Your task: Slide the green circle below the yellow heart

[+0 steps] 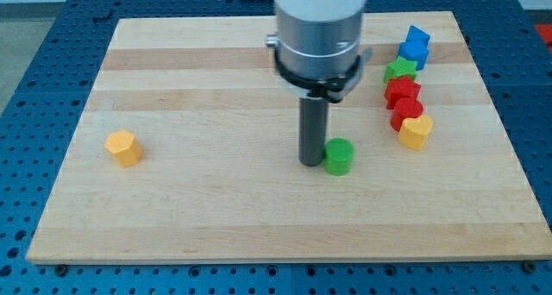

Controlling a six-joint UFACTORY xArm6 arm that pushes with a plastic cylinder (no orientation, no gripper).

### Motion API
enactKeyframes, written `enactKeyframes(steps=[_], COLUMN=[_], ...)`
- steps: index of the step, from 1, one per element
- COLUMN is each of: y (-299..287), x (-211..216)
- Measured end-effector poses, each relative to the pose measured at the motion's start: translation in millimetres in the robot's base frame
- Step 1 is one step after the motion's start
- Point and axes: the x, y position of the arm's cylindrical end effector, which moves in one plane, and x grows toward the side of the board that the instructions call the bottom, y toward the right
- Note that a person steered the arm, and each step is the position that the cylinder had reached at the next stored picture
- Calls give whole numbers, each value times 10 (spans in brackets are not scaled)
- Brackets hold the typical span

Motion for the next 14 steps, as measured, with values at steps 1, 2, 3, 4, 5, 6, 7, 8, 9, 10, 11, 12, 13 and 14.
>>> enactKeyframes(steps=[1, 2, 3, 4, 5, 6, 7, 8, 9, 10, 11, 12, 13, 14], y=[421, 492, 425, 426, 613, 728, 693, 645, 769, 982, 1148, 1182, 1010, 476], x=[0, 0, 7, 63, 64, 64, 116, 332, 421, 384, 334, 338, 398, 315])
